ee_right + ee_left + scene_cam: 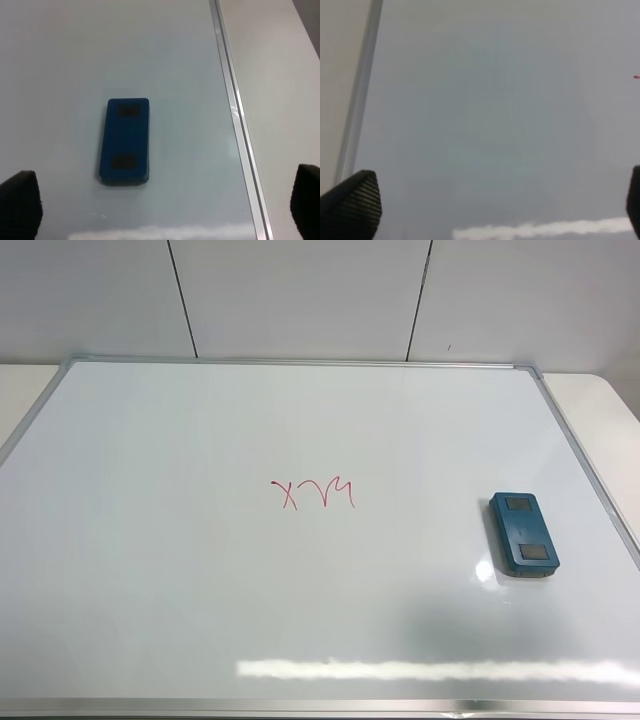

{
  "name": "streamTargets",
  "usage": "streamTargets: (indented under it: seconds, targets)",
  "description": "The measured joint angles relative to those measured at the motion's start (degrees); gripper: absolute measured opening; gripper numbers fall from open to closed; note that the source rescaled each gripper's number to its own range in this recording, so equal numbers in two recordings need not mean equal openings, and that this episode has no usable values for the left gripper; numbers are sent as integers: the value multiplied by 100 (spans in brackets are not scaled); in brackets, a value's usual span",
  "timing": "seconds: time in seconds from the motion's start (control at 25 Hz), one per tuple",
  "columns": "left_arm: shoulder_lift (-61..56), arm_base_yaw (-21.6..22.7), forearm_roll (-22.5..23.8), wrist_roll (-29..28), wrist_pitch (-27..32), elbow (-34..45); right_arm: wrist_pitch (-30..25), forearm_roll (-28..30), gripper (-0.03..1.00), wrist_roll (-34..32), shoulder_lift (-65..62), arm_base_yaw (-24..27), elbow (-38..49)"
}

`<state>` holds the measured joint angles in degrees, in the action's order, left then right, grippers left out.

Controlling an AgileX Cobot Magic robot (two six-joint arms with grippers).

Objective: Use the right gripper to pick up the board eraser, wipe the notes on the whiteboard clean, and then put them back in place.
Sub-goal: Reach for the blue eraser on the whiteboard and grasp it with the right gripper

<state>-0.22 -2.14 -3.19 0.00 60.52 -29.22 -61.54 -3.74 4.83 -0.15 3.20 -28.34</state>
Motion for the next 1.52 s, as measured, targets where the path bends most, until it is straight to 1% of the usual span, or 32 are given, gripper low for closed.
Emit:
streamTargets:
  seconds: [1.16,1.28,1.52]
  targets:
    - [0,0,0,0,0,0,0,0,100,-6,0,0,0]
    - [0,0,0,0,0,0,6,0,100,-11,320,0,-76]
    - [0,0,0,0,0,0,195,0,100,-148,1884,0,-691]
